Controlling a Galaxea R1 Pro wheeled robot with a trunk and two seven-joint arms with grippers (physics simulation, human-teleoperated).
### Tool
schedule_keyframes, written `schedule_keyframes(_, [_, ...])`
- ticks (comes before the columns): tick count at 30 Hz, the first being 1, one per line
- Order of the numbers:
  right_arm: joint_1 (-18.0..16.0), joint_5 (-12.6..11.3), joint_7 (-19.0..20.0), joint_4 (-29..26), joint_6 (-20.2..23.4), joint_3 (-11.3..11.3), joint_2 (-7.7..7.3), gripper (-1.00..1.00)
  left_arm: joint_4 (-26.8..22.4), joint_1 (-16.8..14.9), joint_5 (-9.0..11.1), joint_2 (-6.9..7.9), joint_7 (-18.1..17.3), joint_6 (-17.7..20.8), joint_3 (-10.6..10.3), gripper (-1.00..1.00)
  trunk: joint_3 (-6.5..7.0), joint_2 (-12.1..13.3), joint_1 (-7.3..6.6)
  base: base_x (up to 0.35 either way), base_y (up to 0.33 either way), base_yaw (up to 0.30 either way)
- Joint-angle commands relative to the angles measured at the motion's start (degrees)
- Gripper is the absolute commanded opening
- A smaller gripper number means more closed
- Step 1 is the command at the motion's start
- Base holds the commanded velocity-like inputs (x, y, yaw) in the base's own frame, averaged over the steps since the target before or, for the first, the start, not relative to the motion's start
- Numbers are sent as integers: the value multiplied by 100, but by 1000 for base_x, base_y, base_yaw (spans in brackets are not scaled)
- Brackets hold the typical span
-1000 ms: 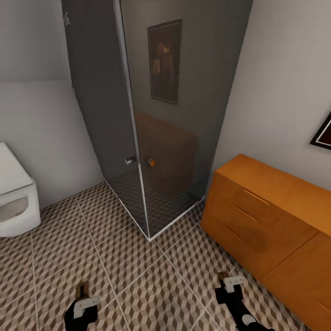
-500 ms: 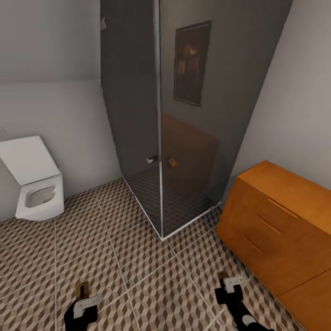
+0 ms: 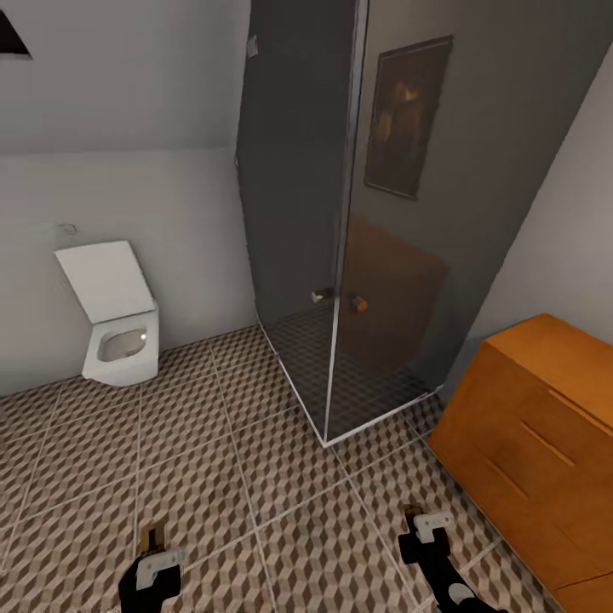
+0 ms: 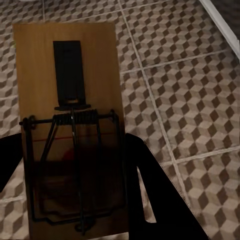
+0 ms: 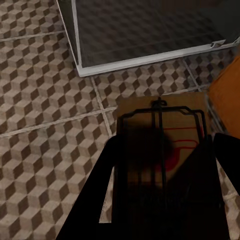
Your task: Take the four mousetraps from the cabinet in the bathroom and place them on the bathroom floor. Make sure all four end up on the same floor surface, and ensure that at least two of them are either under or directly next to the same bathroom sink.
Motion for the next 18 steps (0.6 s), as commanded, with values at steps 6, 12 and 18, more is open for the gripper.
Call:
schedule_keyframes(6, [-3,-16,-31,2,-14,49,-3,-100,21,-14,-20,-4,67,-26,-47,-100,-10,-10,3,0,0,282])
schedule_keyframes(12, [-3,-14,-31,2,-14,49,-3,-100,21,-15,-20,-3,67,-26,-47,-100,-10,-10,3,0,0,282])
schedule_keyframes(18, [-3,-14,-31,2,-14,50,-3,-100,21,-13,-19,-3,67,-25,-47,-100,-10,-10,3,0,0,282])
